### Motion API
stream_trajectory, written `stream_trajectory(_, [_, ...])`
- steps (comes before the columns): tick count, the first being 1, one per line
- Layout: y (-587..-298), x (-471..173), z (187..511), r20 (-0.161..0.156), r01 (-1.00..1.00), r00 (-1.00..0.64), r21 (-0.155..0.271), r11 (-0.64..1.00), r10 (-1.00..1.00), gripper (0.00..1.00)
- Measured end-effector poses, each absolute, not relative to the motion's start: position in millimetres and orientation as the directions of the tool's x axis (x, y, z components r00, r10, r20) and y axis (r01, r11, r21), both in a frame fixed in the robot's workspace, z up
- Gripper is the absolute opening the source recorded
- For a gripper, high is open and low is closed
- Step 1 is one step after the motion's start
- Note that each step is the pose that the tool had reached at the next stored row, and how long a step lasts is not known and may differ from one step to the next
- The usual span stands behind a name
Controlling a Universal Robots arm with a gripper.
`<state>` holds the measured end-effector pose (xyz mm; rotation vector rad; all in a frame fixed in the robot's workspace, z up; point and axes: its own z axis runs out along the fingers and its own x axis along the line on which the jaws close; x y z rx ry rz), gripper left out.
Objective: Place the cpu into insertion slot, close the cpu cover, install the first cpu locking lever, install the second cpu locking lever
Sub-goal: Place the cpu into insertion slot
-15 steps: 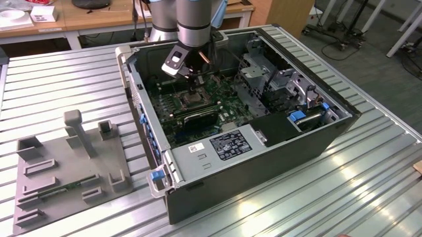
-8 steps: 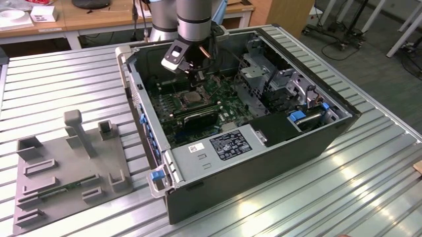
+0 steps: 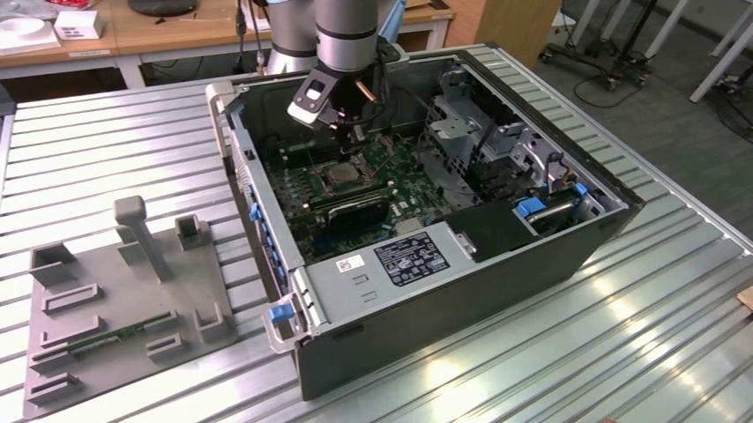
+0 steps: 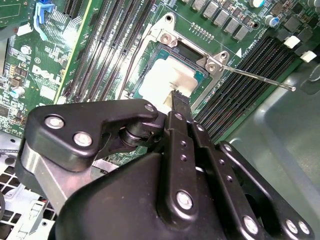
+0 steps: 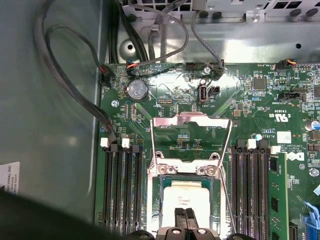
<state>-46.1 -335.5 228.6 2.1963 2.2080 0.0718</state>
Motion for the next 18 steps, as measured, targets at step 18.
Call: stream_trajectory(18, [-335.5,-46.1,234.0,0.014,0.999,-0.006,0.051,0.005,1.0,0.11])
